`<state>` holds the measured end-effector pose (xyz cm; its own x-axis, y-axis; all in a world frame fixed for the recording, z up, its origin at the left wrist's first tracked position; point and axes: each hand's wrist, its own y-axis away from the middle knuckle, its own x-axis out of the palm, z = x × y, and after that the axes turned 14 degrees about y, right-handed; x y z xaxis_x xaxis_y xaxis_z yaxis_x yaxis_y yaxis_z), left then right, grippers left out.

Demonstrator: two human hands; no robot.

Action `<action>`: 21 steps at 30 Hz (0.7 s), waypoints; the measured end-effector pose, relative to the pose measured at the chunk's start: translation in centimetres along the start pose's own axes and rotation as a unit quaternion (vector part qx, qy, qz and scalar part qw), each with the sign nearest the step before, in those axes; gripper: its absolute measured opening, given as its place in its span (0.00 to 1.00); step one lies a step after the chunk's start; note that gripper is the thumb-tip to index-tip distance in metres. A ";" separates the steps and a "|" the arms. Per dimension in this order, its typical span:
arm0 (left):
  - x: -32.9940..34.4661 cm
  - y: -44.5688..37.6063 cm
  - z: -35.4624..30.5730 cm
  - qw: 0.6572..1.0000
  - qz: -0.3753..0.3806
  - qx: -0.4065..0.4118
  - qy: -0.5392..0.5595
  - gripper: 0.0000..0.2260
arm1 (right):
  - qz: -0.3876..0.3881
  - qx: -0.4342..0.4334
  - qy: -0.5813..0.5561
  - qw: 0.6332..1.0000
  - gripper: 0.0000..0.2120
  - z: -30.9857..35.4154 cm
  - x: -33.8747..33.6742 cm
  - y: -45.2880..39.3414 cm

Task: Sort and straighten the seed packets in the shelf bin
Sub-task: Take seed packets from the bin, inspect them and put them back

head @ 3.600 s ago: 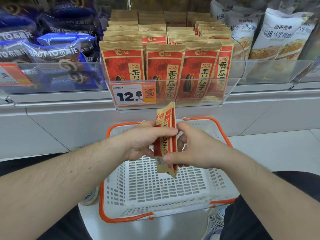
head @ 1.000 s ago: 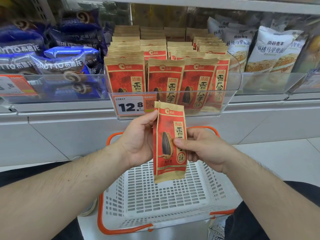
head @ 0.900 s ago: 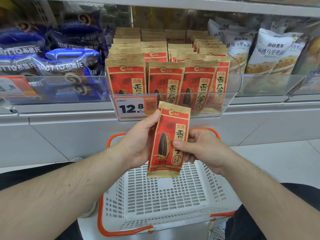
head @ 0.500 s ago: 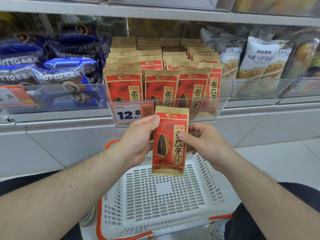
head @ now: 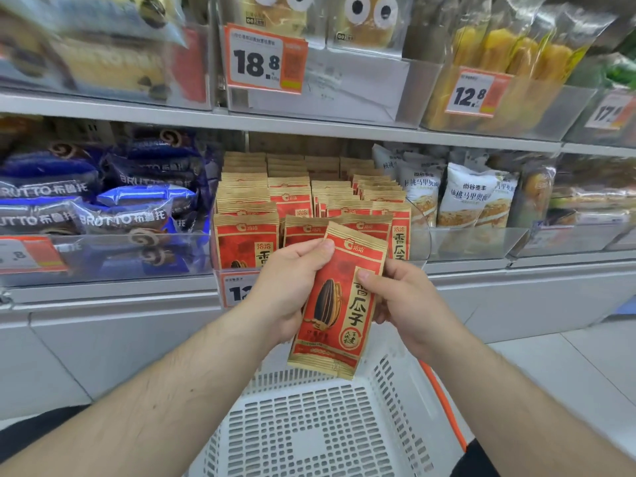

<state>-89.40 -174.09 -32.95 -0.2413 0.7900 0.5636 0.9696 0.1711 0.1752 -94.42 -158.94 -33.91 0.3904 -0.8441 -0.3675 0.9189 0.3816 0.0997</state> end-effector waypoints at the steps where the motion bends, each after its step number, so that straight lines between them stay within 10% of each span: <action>1: 0.4 0.0 -0.4 1.000 0.002 0.002 0.004 0.11 | -0.003 0.002 -0.005 1.000 0.04 0.4 -0.1 -0.1; 7: 1.4 -0.1 -3.4 0.999 0.004 0.043 0.010 0.10 | -0.025 -0.011 -0.047 0.999 0.05 2.5 -0.8 -0.6; 12: -0.7 -1.3 -6.7 0.966 -0.099 0.240 -0.001 0.09 | -0.038 -0.013 -0.196 0.980 0.06 5.8 -1.6 -2.0; 16: -2.9 -1.9 -7.6 0.835 -0.145 0.371 -0.381 0.12 | -0.085 -0.052 -0.274 0.956 0.06 8.5 -2.1 -3.8; 21: -2.8 -2.3 -7.6 0.685 -0.061 0.278 -0.671 0.16 | -0.122 -0.110 -0.207 0.964 0.04 9.8 -2.1 -6.3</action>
<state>-91.23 -181.18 -28.77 -0.4268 0.5164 -0.7424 0.9022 0.1863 -0.3891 -100.46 -163.22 -24.70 0.1956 -0.9794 0.0506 0.9699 0.1856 -0.1576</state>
